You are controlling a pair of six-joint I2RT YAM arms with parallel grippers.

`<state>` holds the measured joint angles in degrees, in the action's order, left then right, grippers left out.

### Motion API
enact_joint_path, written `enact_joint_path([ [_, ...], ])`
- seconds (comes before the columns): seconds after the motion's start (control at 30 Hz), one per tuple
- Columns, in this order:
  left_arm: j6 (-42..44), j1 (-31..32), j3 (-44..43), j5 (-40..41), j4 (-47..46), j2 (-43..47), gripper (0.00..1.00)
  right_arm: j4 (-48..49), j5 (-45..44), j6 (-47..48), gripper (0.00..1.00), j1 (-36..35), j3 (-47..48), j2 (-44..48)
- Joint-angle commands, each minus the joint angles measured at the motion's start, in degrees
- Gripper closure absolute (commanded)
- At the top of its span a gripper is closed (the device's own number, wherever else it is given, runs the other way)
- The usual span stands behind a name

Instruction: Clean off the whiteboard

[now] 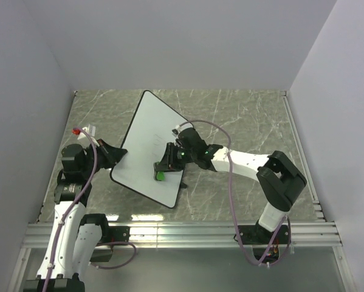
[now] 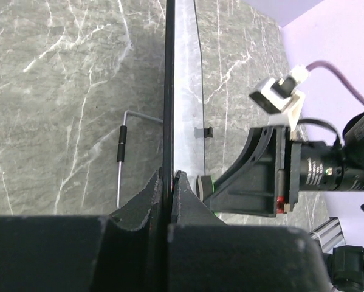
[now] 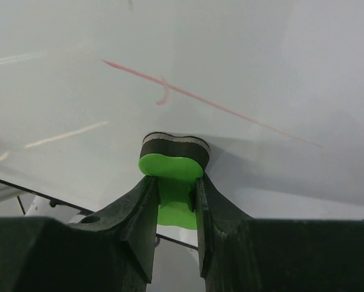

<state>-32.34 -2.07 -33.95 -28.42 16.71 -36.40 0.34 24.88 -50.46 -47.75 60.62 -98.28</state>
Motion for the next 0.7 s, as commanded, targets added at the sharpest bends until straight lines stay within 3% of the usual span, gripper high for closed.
enact_joint_path([
  [0.0,4.9,1.7,1.3,-0.1,-0.9,0.0,1.0,-9.5,-5.0,1.4,1.0,-1.7,-6.1,-5.4],
  [0.13,4.9,1.7,1.4,-0.1,-1.0,0.3,1.0,-10.5,-5.5,1.2,1.0,-0.6,-2.7,-7.0],
  [0.43,4.8,5.0,1.3,0.5,-0.8,0.1,1.0,-20.2,-5.7,0.1,1.0,3.0,31.2,-17.7],
  [0.67,4.6,9.1,1.3,2.4,-0.2,-0.1,1.0,-19.8,-3.9,-5.9,1.0,9.0,44.7,-25.6],
])
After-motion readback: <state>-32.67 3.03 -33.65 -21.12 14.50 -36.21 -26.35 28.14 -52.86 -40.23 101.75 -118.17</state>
